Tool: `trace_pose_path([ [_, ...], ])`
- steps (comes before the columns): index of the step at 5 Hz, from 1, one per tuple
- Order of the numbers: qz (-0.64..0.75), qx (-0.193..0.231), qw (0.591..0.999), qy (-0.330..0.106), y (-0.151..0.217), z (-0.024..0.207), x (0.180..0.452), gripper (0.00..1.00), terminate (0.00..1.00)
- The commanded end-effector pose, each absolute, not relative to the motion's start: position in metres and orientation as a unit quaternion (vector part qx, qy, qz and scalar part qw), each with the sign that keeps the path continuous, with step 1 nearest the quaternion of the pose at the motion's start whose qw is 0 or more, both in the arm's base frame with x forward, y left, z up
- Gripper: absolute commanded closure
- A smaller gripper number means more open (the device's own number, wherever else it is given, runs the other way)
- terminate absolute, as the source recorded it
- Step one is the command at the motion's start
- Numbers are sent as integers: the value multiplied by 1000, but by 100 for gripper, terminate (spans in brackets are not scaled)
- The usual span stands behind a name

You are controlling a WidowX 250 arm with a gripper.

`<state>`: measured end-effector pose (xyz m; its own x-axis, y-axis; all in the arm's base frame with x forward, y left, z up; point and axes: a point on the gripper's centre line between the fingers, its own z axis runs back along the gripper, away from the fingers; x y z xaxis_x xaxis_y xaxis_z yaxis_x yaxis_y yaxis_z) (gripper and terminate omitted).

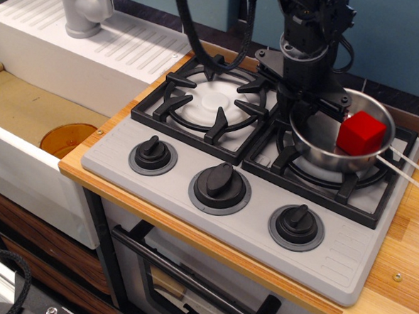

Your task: Put redcube in pan and put pan on stove

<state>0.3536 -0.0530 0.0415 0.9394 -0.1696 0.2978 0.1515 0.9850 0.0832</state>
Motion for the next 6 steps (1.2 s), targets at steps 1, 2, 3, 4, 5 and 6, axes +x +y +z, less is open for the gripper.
trace_pose_path([
  [1, -84, 60, 986, -131, -71, 99, 337, 100, 0],
  [2, -84, 73, 987, -114, -75, 127, 331, 100, 0],
  [3, -90, 82, 987, -105, -69, 144, 335, 100, 0],
  [4, -109, 86, 985, -102, -49, 152, 345, 100, 0],
  [5, -125, 86, 983, -100, -25, 155, 353, 100, 0],
  [6, -135, 87, 982, -101, -1, 154, 359, 100, 0],
])
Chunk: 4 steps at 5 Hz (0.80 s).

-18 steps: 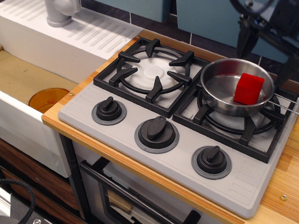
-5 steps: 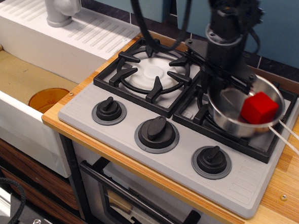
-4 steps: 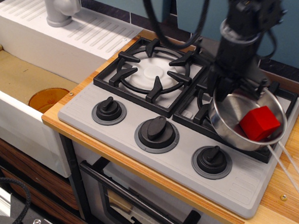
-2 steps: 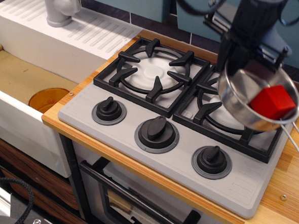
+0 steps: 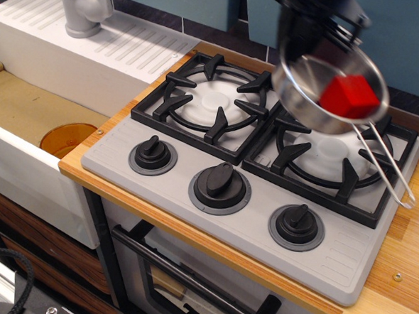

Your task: Put redcube in pan and put pan on stove

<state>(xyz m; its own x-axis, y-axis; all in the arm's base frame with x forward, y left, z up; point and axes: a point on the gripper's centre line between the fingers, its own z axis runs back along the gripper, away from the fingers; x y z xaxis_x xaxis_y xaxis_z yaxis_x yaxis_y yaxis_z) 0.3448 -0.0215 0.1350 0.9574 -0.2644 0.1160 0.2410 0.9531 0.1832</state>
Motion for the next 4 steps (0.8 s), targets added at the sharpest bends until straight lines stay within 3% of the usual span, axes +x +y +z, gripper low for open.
trace_pose_path([
  [1, -141, 88, 981, -101, 18, 151, 361, 100, 0],
  [4, -153, 69, 979, -113, 62, 113, 368, 100, 0],
])
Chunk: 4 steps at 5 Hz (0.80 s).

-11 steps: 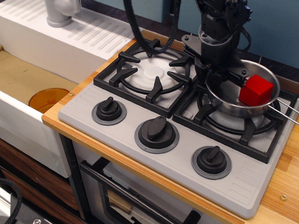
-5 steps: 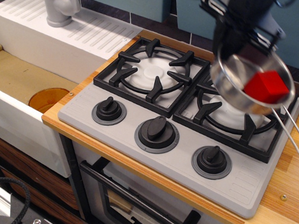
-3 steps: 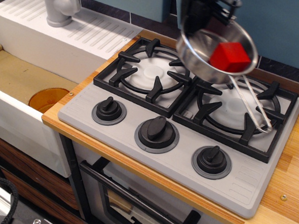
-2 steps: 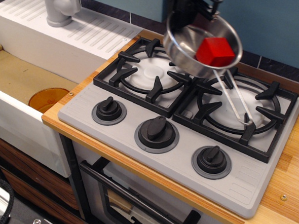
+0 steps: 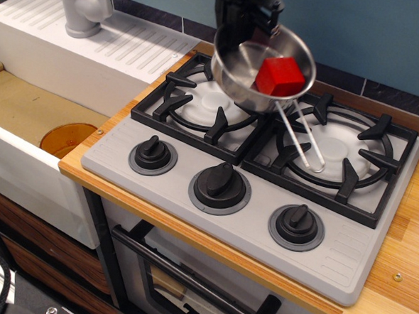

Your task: Put redcube in pan and put pan on stove

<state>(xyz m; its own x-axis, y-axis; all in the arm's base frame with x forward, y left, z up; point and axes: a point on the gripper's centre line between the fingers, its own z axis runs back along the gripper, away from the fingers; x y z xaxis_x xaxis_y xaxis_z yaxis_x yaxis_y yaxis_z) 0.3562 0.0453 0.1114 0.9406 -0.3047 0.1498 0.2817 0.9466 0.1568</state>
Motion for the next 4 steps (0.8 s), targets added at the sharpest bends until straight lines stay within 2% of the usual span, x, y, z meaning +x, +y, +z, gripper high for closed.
trace_pose_path([
  [1, -159, 68, 978, -116, 78, 108, 370, 100, 0],
  [3, -167, 65, 976, -124, 103, 95, 376, 100, 0],
  [4, -168, 62, 975, -130, 104, 82, 376, 100, 0],
])
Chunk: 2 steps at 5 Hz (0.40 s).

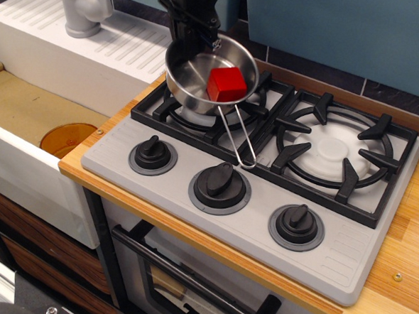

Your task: Put redcube in pan and put pan on stove

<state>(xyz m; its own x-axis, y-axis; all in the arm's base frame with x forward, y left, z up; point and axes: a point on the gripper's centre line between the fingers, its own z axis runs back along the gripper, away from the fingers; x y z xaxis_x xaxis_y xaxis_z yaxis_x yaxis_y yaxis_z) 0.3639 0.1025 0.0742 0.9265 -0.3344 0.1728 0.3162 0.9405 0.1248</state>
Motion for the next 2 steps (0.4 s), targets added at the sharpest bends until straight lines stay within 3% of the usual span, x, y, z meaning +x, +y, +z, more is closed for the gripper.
trace_pose_path([
  [1, -170, 59, 972, -149, 102, 75, 376, 100, 0],
  [2, -167, 60, 973, -147, 101, 82, 379, 0, 0],
])
